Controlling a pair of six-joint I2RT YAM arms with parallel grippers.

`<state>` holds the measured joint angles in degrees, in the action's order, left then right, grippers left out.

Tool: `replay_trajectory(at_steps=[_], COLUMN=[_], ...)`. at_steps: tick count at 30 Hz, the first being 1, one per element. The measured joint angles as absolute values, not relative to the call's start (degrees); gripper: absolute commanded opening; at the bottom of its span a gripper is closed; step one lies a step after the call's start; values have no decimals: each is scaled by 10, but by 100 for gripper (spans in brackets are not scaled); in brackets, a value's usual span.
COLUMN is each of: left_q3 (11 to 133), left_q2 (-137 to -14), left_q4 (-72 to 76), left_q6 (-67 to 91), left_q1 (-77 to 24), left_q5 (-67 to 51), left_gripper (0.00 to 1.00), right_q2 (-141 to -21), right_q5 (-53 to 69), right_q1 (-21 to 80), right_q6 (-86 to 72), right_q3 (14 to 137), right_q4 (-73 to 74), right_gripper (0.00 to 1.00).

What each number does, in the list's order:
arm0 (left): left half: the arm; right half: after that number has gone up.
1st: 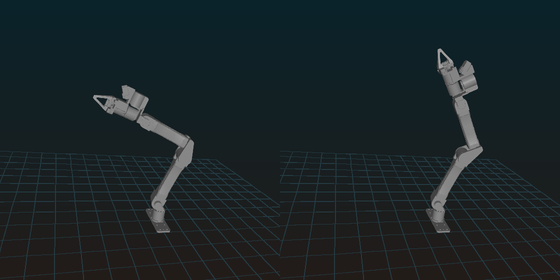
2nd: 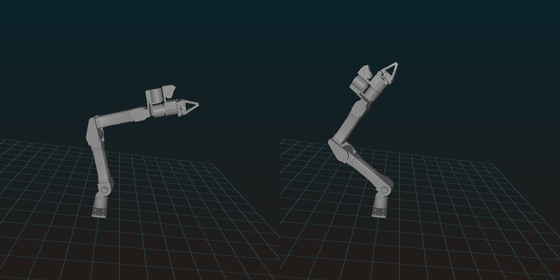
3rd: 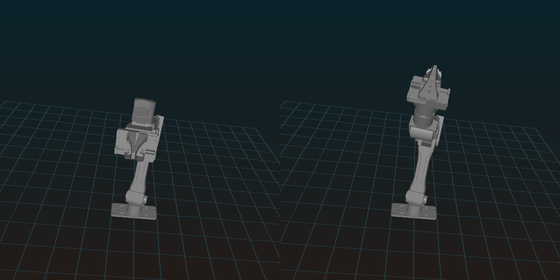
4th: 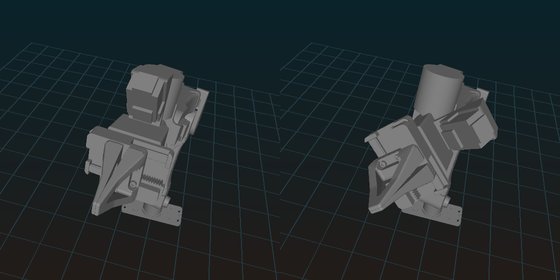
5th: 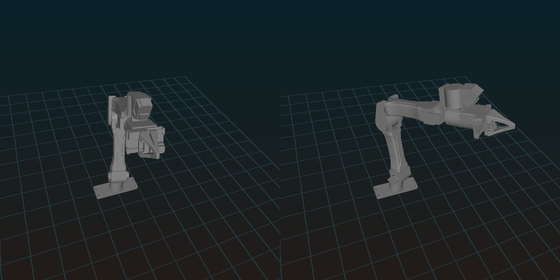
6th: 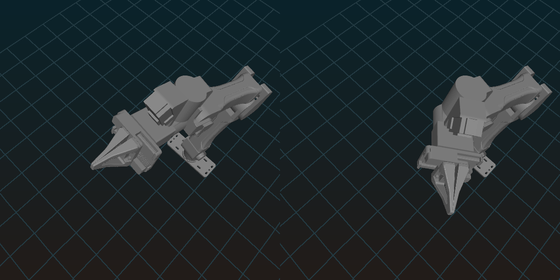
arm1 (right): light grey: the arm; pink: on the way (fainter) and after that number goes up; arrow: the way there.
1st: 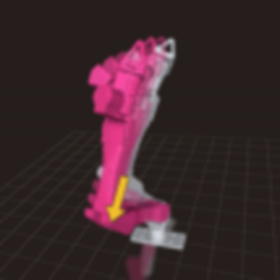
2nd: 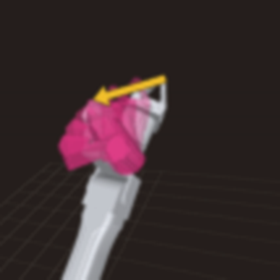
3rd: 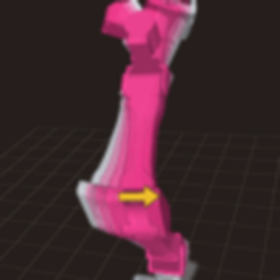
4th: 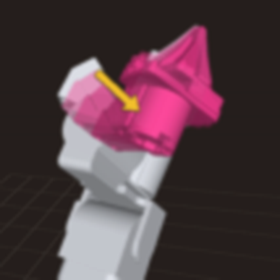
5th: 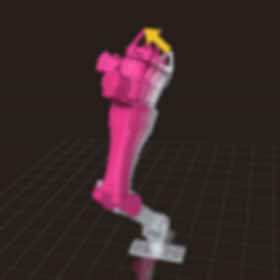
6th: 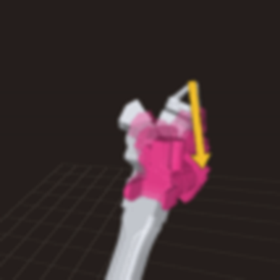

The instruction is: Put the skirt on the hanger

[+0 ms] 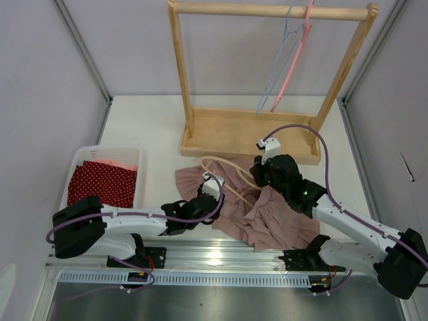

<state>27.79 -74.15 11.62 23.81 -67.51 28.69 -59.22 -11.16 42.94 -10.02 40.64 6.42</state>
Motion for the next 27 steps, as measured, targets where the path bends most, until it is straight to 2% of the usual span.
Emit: replay_trajectory(at_steps=[3, 5, 6, 7, 10, 17, 27], left_q3=[278, 280, 283, 286, 296, 336, 428], left_q2=[-744, -750, -754, -759, -769, -755, -744], left_q4=[120, 122, 122, 122, 121, 71, -48], left_q6=[235, 234, 233, 231, 231, 251, 303], left_q1=[-675, -675, -675, -673, -662, -577, -417], left_q5=[299, 308, 313, 316, 317, 276, 116], left_gripper=[42, 33, 27, 17, 0, 0, 0], right_q2=[-590, -588, -587, -585, -581, -569, -544], right_q5=[-111, -111, -111, -111, -111, -112, -114], right_q1=[429, 429, 429, 429, 429, 429, 432], right_q6=[-100, -100, -100, -100, -100, -100, -102], right_q3=[406, 406, 406, 406, 406, 406, 406], right_q4=[66, 67, 68, 69, 71, 78, 78], right_gripper=[0, 0, 0, 0, 0, 0, 0])
